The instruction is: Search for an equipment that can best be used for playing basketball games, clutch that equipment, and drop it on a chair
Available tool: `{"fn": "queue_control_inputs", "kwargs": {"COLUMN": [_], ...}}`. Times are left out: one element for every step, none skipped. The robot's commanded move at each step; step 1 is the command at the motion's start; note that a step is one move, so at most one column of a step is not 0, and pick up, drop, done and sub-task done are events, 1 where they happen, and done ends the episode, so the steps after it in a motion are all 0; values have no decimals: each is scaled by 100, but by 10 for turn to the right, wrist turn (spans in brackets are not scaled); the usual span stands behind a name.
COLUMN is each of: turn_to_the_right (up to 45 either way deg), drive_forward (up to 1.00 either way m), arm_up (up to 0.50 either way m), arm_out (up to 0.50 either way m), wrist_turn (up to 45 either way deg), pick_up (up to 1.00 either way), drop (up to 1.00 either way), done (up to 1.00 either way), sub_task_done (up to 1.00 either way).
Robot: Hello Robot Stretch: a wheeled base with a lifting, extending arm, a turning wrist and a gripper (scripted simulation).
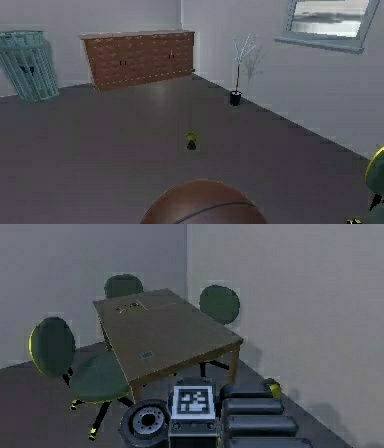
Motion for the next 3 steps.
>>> {"fn": "queue_control_inputs", "kwargs": {"turn_to_the_right": [-150, 450, 450], "drive_forward": [0, 0, 0], "arm_up": [0, 0, 0], "arm_out": [0, 0, 0], "wrist_turn": [0, 0, 0], "pick_up": [0, 0, 0], "drop": [0, 0, 0], "done": [0, 0, 0], "sub_task_done": [0, 0, 0]}}
